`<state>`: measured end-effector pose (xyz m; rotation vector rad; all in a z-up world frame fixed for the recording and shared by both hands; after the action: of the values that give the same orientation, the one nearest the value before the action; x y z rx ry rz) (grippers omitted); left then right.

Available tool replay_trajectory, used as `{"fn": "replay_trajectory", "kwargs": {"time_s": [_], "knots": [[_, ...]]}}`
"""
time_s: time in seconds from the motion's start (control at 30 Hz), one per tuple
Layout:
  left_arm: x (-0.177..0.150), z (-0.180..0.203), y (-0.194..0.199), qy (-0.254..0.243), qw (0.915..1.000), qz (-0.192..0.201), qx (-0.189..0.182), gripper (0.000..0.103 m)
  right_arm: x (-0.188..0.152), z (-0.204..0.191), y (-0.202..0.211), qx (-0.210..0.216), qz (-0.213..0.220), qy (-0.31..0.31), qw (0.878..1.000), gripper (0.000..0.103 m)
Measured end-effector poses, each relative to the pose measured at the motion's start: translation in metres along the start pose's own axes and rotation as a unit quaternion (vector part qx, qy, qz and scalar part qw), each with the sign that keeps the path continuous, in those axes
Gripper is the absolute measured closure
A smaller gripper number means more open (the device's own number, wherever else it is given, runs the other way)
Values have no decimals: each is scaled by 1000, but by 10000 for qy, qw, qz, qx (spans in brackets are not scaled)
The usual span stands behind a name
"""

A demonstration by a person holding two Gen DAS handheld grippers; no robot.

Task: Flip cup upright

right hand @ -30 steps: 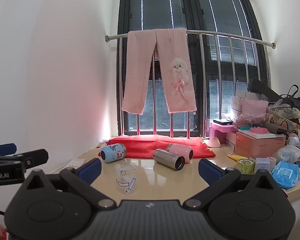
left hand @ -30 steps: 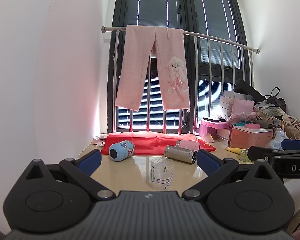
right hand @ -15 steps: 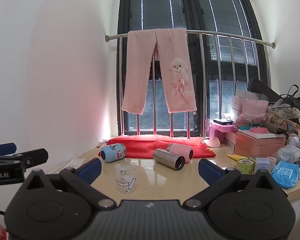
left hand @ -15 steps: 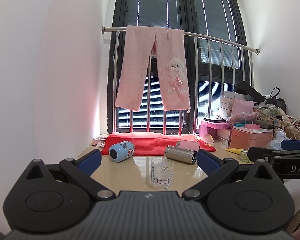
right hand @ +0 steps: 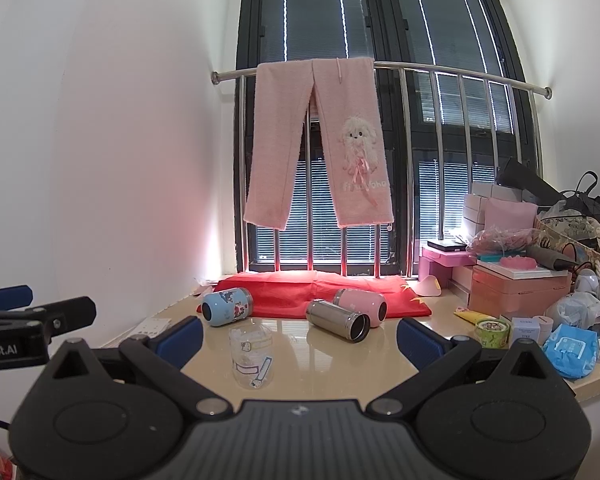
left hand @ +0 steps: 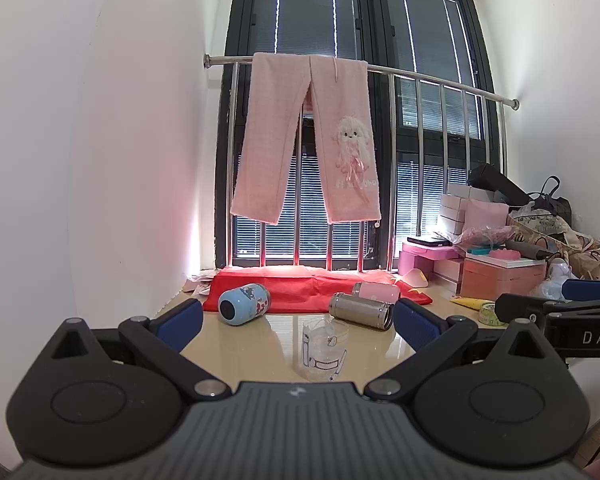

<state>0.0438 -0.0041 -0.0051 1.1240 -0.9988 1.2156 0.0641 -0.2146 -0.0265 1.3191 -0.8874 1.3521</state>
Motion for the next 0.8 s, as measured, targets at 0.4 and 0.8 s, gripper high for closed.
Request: {"fn": "replay_trajectory", "kwargs": {"time_s": [0.4, 0.8], "knots": [[0, 0, 0, 0, 10000, 4, -1, 0, 0, -1, 1, -2, 1, 3, 10000, 0], [-1, 0, 0, 2, 10000, 8, 1, 0, -3, 0, -2, 5, -12, -5, 10000, 0]]}}
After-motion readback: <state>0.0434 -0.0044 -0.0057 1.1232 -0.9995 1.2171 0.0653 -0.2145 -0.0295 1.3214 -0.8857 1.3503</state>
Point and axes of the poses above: each gripper's, at about its wrist camera, not at the fingertips, and y roughly against the way its jaws point, z to its right, x to its top, the point moved 5 cm from there along -y, roughly the way its jaws point, and after that the axes turned 10 degrees about y, right-handed, at the moved point
